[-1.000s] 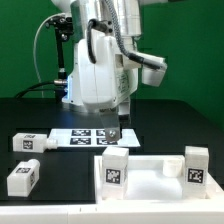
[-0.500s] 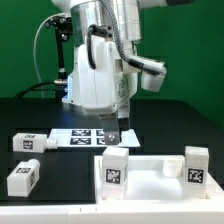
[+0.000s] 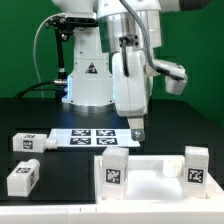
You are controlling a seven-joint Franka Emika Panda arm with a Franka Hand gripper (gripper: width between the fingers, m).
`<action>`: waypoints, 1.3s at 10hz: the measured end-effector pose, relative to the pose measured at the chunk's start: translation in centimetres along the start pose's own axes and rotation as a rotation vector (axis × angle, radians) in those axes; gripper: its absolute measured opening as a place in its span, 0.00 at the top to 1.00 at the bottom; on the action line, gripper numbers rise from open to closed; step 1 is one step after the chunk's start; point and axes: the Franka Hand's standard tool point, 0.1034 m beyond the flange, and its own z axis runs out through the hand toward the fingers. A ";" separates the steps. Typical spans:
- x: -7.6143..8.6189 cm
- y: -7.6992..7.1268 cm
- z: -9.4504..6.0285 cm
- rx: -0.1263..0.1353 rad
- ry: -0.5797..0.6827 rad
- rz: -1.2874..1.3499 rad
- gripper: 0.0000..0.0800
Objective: Assemble square table
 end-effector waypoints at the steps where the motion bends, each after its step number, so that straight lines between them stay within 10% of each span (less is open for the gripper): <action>1: 0.0 0.0 0.0 0.000 0.000 -0.001 0.19; 4: 0.0 0.7 0.6 0.018 0.011 -0.007 0.19; 8: 1.6 6.6 3.8 0.040 0.073 -0.022 0.19; 13: 0.7 8.8 8.7 -0.020 0.126 -0.060 0.19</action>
Offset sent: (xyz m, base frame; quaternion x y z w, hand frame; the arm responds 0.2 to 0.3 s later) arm -0.0217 0.0014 -0.0103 0.0343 0.0389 0.0306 0.9982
